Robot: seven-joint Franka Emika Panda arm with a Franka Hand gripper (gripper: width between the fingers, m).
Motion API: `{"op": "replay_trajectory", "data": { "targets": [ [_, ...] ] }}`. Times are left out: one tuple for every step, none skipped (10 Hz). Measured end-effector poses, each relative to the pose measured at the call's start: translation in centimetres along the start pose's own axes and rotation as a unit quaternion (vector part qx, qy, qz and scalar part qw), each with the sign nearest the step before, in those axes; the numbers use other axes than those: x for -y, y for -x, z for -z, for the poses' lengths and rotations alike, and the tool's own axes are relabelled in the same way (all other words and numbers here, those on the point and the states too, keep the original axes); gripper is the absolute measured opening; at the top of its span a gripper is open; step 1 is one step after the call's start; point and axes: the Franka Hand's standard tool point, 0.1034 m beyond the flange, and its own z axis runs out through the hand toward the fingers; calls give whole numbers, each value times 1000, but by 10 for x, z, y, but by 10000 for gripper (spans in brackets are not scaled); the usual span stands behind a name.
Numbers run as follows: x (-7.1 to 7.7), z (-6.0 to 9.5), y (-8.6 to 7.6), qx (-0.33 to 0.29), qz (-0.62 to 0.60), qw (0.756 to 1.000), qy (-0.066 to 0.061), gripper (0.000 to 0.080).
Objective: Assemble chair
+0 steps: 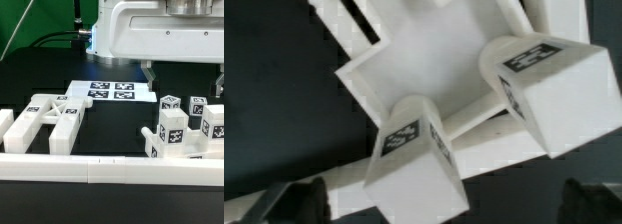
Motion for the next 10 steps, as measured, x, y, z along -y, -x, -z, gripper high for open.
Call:
{"op": "replay_trajectory", "data": {
  "targets": [
    [0, 0, 0, 0, 0, 1000, 0, 649],
    [0, 0, 0, 0, 0, 1000, 0, 649],
    [0, -1, 1, -2, 4, 1000, 0, 649],
    [2, -1, 5, -12, 16, 1000, -1, 649],
    [2, -3, 13, -14, 25, 1000, -1, 649],
    [1, -3, 19, -13, 50, 999, 0, 649],
    [-3, -1, 23, -14, 96, 995, 1, 649],
    [-11, -1, 24, -14, 130, 991, 1, 649],
    [-14, -1, 23, -13, 130, 991, 2, 649],
    [-13, -2, 23, -13, 130, 991, 2, 649]
  ]
}}
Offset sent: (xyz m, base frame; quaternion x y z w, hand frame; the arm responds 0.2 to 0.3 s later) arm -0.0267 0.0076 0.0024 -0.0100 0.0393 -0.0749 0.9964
